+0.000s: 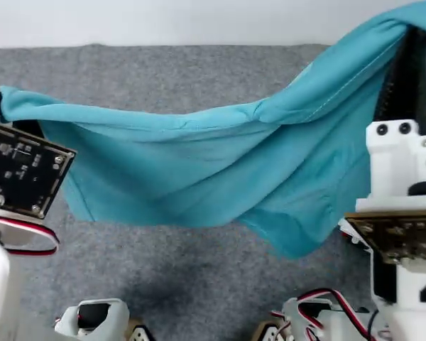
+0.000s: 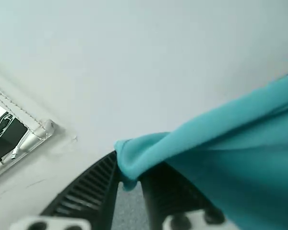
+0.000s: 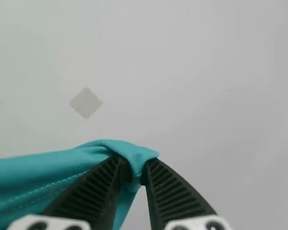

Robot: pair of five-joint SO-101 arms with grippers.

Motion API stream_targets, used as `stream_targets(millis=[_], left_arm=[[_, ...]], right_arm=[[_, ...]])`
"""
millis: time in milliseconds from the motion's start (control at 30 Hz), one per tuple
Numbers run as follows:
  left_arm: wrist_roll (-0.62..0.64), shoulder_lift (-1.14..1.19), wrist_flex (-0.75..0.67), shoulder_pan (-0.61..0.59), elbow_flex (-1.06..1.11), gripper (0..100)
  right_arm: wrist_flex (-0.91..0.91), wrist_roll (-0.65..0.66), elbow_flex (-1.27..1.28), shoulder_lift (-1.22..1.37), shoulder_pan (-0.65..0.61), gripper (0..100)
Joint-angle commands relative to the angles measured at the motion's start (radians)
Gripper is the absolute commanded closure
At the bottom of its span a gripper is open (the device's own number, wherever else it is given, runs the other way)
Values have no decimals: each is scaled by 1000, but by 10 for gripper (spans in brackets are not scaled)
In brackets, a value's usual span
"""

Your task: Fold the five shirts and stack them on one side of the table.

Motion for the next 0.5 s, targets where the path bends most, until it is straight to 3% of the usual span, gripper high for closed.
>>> stream_targets(millis=[0, 300, 467], left_arm=[[9, -48, 20, -6, -12, 994], [-68, -170, 20, -12, -2, 995], [-69, -235, 20, -12, 200, 995]], right_arm=[[16, 14, -26, -61, 4, 988], [116, 92, -26, -165, 4, 988], [200, 87, -25, -124, 4, 988]])
